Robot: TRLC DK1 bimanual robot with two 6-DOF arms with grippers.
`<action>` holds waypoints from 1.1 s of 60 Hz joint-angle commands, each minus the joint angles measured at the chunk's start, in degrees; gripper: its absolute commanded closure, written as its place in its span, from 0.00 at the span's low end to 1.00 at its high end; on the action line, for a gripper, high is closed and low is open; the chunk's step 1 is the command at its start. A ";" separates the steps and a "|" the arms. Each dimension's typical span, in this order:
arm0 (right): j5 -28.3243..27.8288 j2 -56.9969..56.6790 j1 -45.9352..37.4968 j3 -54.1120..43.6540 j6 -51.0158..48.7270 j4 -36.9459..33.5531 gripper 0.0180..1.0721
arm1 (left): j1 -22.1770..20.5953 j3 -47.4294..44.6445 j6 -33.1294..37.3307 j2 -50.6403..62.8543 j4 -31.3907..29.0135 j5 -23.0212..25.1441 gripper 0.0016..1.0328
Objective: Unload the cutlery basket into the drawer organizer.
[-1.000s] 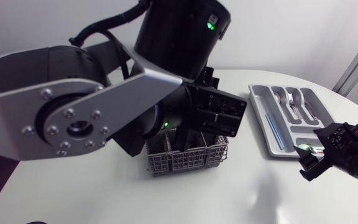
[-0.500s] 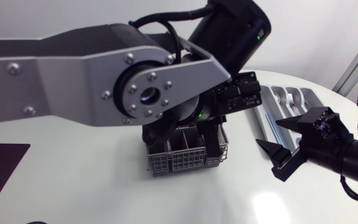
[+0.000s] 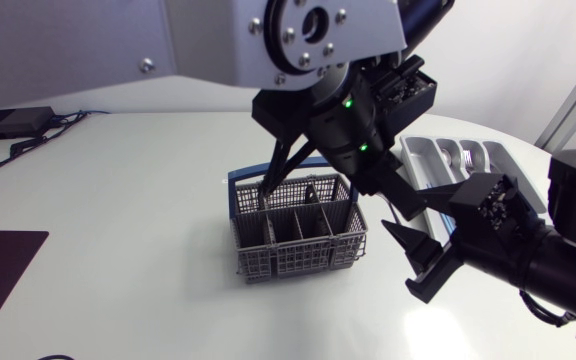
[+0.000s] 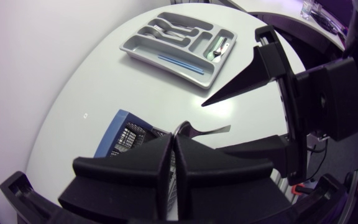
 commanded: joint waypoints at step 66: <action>-0.67 1.74 0.34 -1.20 -3.05 -2.37 0.95 | 7.03 3.44 -7.92 -3.39 -0.59 8.91 0.23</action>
